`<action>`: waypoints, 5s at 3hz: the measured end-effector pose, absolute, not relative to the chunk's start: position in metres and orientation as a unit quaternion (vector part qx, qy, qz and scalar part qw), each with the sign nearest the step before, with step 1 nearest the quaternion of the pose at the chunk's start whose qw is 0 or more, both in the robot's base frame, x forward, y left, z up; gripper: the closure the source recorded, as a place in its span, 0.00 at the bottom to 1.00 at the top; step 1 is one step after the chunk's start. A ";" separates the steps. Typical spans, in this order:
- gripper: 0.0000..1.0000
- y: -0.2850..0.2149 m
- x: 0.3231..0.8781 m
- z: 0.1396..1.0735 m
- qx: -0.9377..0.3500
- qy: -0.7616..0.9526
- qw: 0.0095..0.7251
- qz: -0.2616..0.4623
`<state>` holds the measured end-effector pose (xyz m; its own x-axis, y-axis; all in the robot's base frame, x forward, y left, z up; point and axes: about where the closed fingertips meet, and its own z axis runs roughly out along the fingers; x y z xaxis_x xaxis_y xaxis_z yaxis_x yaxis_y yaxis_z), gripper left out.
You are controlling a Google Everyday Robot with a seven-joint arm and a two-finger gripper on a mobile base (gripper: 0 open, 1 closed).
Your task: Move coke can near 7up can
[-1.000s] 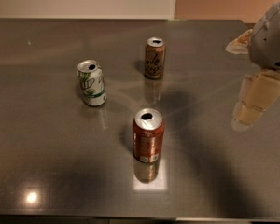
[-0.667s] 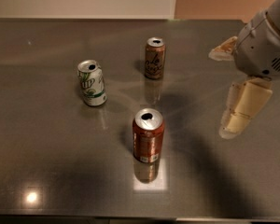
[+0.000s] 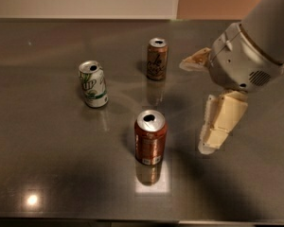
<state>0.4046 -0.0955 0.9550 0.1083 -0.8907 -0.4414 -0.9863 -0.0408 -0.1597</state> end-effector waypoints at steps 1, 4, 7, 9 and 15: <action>0.00 -0.073 0.406 0.943 -0.725 0.640 0.221 0.127; 0.00 -0.032 0.402 0.906 -0.740 0.614 0.219 0.162; 0.40 -0.026 0.397 0.893 -0.745 0.609 0.214 0.168; 0.87 -0.017 0.408 0.920 -0.739 0.615 0.219 0.165; 1.00 0.044 0.521 0.926 -0.744 0.605 0.214 0.188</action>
Offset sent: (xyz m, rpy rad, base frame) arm 0.0058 0.0640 -0.0422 0.0993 0.0447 0.1120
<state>0.5212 0.0440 0.9258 0.1979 -0.8198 -0.5374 -0.9800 -0.1770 -0.0909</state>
